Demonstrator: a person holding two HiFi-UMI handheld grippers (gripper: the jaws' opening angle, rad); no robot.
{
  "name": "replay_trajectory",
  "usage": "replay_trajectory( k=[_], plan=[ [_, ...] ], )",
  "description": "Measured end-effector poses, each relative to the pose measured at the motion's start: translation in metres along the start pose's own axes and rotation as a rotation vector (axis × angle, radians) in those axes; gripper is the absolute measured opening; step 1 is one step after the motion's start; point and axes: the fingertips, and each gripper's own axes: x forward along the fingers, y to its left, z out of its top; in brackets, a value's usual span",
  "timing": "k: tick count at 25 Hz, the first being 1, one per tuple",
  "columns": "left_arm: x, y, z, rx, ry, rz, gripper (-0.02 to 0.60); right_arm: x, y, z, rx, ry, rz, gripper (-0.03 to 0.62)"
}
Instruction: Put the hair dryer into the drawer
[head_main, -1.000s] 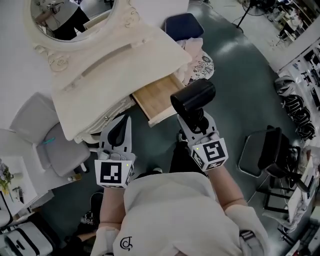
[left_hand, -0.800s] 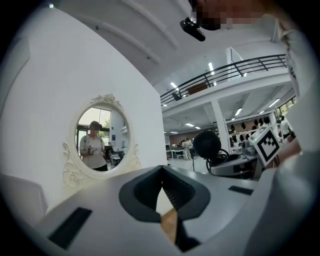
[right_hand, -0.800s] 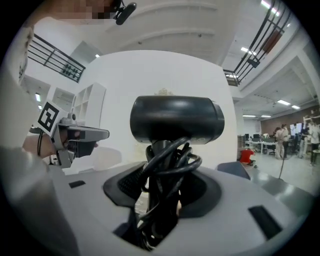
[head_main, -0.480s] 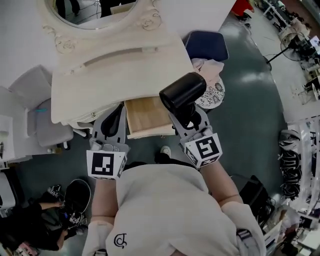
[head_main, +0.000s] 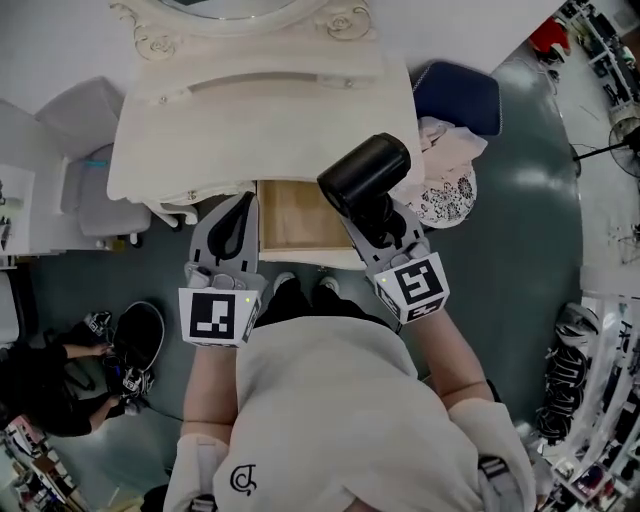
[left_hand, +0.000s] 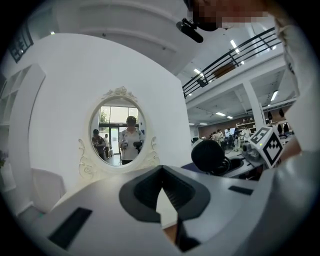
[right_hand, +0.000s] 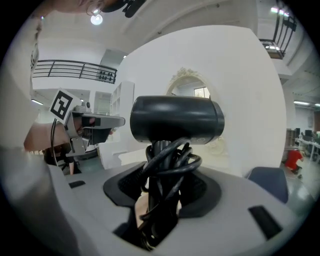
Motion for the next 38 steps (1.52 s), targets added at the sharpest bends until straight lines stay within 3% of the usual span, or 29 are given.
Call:
replay_trajectory(
  k=[8,13,23,27,34,38],
  plan=[
    [0.013,0.01,-0.012,-0.07,-0.001,-0.049,0.011,0.036,0.014,-0.058,-0.075,0.187,0.131,0.192],
    [0.021,0.033,-0.033,-0.101,0.007,-0.034,0.011,0.069,0.028,-0.109,-0.139,0.317,0.223,0.192],
    [0.027,0.06,-0.092,-0.175,0.13,-0.054,0.011,0.099,0.057,-0.231,-0.282,0.653,0.506,0.191],
    [0.029,0.061,-0.101,-0.202,0.127,-0.051,0.011,0.108,0.063,-0.27,-0.315,0.773,0.59,0.192],
    [0.032,0.064,-0.118,-0.222,0.166,-0.049,0.011,0.12,0.055,-0.329,-0.341,0.968,0.628,0.192],
    [0.027,0.066,-0.127,-0.227,0.193,-0.041,0.011,0.126,0.051,-0.35,-0.322,1.044,0.591,0.192]
  ],
)
